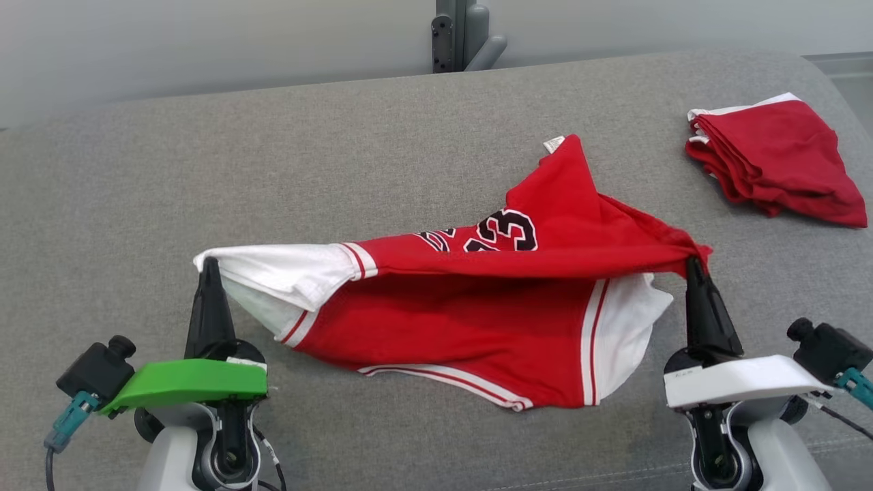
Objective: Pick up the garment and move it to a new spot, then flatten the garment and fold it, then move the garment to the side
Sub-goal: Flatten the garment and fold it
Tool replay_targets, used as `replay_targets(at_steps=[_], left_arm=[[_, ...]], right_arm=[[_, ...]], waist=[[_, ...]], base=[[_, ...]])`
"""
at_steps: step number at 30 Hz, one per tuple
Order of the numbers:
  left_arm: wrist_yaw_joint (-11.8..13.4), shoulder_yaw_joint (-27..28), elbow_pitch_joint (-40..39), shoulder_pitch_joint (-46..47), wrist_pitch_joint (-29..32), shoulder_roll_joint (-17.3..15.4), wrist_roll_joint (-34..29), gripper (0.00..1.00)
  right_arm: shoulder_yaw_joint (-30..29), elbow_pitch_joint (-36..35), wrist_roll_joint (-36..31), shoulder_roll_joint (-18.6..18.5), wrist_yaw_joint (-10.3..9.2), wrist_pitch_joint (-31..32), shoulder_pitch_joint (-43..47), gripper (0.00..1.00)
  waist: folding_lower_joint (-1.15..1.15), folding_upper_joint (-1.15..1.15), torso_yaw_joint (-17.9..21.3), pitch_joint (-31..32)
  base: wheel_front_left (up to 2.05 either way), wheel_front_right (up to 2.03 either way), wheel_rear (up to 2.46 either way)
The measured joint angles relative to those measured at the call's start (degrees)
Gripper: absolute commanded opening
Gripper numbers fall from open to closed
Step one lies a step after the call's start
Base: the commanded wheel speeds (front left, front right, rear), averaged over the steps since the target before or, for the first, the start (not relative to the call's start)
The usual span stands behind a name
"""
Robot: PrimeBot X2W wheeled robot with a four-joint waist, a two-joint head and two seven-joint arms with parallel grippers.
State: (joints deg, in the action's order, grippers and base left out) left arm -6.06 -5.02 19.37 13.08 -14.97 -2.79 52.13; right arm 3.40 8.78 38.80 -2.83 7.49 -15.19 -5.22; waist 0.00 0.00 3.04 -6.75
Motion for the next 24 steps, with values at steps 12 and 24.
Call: replay_targets(at_steps=[12, 24], left_arm=[[1.81, -2.37, -15.10, -1.21, 1.37, -0.89, -3.18, 0.00], [3.76, -3.56, -32.04, 1.49, 3.98, -2.11, -4.88, 0.00]], right_arm=[[-3.38, -12.41, -0.48, -0.68, 0.00, 3.81, -3.91, 0.00], [-7.97, -26.15, 1.69, -0.34, 0.00, 2.75, -7.73, 0.00]], waist=[[0.00, 0.00, -0.18, 2.25], [0.00, 0.00, -0.08, 2.87]], base=[[0.00, 0.00, 0.00], [0.00, 0.00, 0.00]])
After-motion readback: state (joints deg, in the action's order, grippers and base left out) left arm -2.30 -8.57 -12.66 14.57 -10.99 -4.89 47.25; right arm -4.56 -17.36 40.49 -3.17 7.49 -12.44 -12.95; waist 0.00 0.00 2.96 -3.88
